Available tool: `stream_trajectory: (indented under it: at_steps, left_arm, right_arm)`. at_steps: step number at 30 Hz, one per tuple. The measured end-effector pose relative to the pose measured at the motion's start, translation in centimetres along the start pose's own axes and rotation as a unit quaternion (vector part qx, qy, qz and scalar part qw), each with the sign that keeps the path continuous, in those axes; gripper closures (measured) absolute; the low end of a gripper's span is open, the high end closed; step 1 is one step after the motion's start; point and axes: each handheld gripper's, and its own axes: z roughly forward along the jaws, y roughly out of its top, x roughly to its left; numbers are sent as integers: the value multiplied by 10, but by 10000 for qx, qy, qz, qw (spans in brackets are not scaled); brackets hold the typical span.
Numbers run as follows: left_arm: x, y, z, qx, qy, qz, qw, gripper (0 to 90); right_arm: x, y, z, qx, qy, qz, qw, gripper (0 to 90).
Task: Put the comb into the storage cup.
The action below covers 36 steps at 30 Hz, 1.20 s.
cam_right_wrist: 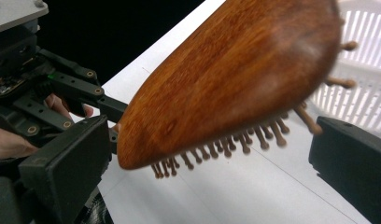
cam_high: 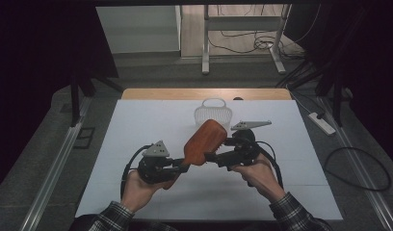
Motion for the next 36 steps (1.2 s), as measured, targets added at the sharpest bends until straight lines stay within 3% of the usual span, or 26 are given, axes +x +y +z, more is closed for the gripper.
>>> stream_trajectory:
  at_steps: [21,29,36]
  left_arm:
    - [-3,0,-1,-103,-1,66,9999,724]
    - [-3,-1,2,-81,19,79,9999,724]
    - [-3,-4,8,82,99,168,9998,724]
  right_arm:
    - [6,15,26,131,67,62,9999,24]
    - [2,15,22,-61,99,248,9996,165]
    - [-8,12,19,-197,523,752,9956,342]
